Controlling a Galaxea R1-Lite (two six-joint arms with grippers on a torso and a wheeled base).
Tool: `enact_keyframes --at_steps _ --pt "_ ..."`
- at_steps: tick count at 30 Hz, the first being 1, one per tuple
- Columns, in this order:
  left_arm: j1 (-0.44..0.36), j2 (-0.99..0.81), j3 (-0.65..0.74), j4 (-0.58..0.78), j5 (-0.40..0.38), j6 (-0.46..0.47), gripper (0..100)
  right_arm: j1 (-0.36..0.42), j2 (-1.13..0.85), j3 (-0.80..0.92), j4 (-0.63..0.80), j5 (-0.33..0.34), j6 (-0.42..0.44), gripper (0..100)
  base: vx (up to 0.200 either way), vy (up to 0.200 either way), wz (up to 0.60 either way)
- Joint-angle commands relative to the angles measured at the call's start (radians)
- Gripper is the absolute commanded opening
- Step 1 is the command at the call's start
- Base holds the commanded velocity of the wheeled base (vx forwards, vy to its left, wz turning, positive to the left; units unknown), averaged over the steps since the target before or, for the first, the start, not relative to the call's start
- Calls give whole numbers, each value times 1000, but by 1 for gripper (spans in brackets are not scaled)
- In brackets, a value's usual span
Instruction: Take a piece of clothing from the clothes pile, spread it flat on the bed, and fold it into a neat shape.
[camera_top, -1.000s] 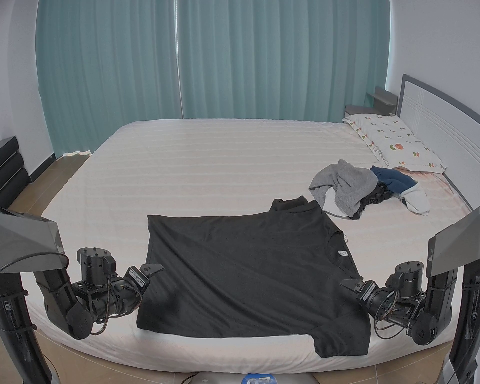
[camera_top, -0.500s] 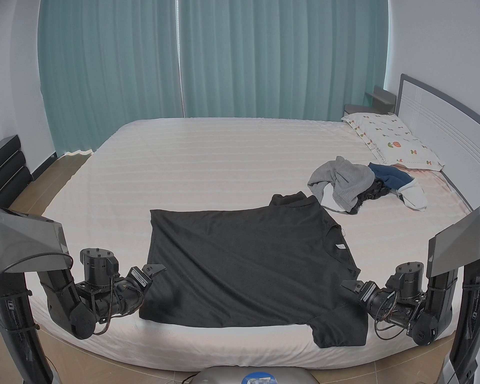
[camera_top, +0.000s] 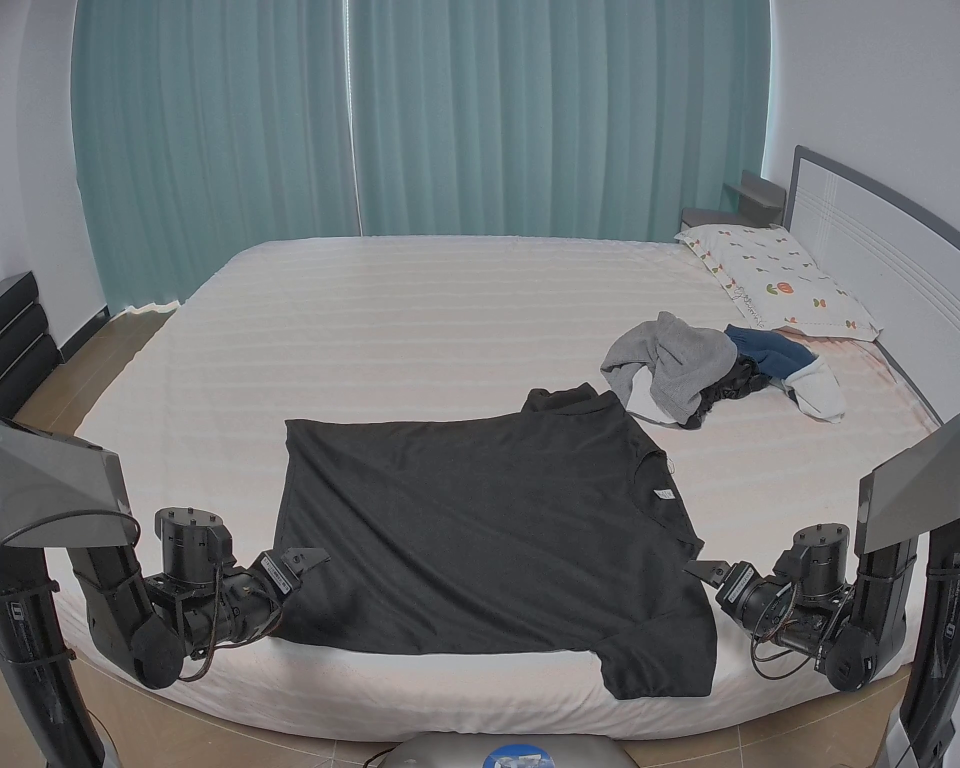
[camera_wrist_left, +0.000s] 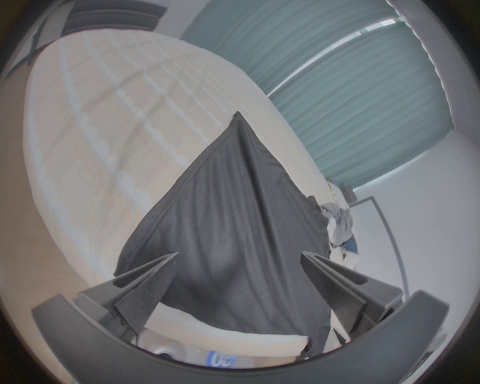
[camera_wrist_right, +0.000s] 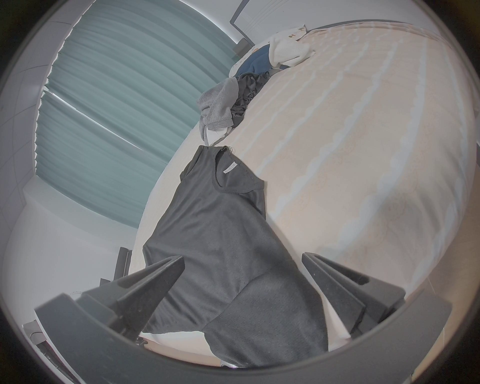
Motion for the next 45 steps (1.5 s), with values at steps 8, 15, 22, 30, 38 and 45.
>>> enact_keyframes --at_steps 8,15,22,30,38,45 --pt "0 -74 84 -5 37 94 100 3 -1 18 -17 0 2 100 0 0 0" --pt "-2 -67 68 -6 52 85 100 5 -1 29 -17 -6 -2 100 0 0 0" --pt "7 -36 113 -8 49 19 100 8 7 30 -17 -3 -2 100 -171 0 0" --pt "18 42 101 -10 55 19 100 20 16 34 -15 -3 -2 100 0 0 0" --pt "20 122 33 -10 123 53 100 18 28 30 -17 -4 -2 100 0 0 0" --pt "20 156 -31 -8 134 53 100 20 28 29 -17 -6 -2 100 0 0 0"
